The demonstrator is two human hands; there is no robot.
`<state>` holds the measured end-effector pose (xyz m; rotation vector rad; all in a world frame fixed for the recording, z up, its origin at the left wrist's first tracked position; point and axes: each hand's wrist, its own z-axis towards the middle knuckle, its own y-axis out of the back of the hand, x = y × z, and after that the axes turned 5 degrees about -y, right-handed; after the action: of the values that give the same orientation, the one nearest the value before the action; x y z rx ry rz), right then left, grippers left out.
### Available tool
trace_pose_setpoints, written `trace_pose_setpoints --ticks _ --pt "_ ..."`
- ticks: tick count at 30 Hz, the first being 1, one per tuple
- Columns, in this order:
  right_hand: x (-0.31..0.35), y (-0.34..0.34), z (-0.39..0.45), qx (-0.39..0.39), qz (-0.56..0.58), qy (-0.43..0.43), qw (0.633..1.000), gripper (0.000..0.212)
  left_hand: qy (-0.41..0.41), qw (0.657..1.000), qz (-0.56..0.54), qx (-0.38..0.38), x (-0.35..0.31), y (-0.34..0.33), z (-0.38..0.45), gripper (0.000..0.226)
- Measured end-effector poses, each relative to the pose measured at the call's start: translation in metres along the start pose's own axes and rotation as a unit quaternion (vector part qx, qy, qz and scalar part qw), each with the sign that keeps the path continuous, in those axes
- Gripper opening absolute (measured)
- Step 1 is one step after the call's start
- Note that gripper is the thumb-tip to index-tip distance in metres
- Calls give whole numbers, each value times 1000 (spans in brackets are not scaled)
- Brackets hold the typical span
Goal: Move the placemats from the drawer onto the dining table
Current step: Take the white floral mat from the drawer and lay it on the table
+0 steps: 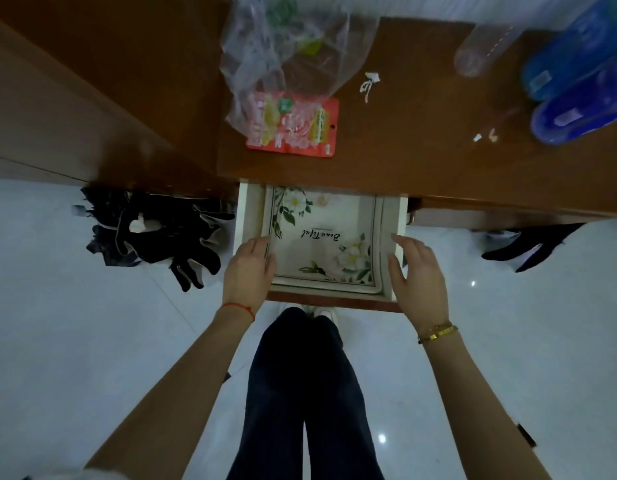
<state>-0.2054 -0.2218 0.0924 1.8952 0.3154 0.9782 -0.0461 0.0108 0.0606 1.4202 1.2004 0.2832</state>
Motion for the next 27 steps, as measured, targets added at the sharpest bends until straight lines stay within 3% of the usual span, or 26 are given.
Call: trace_pose_setpoints --ticks 6,13,18,22,27 --pt "-38 -61 21 -30 -11 2 999 33 81 991 50 89 38 -73 47 46" --pt "-45 -74 21 -72 -10 21 997 29 187 975 34 113 40 -100 61 41" --pt "-47 -75 15 -55 -3 18 998 29 169 976 57 123 41 -93 53 32" --pt "-45 -71 5 -37 5 -1 999 30 147 981 78 100 31 -79 50 44" --pt "-45 -69 -10 -23 7 -23 999 30 132 987 -42 84 25 -56 55 32"
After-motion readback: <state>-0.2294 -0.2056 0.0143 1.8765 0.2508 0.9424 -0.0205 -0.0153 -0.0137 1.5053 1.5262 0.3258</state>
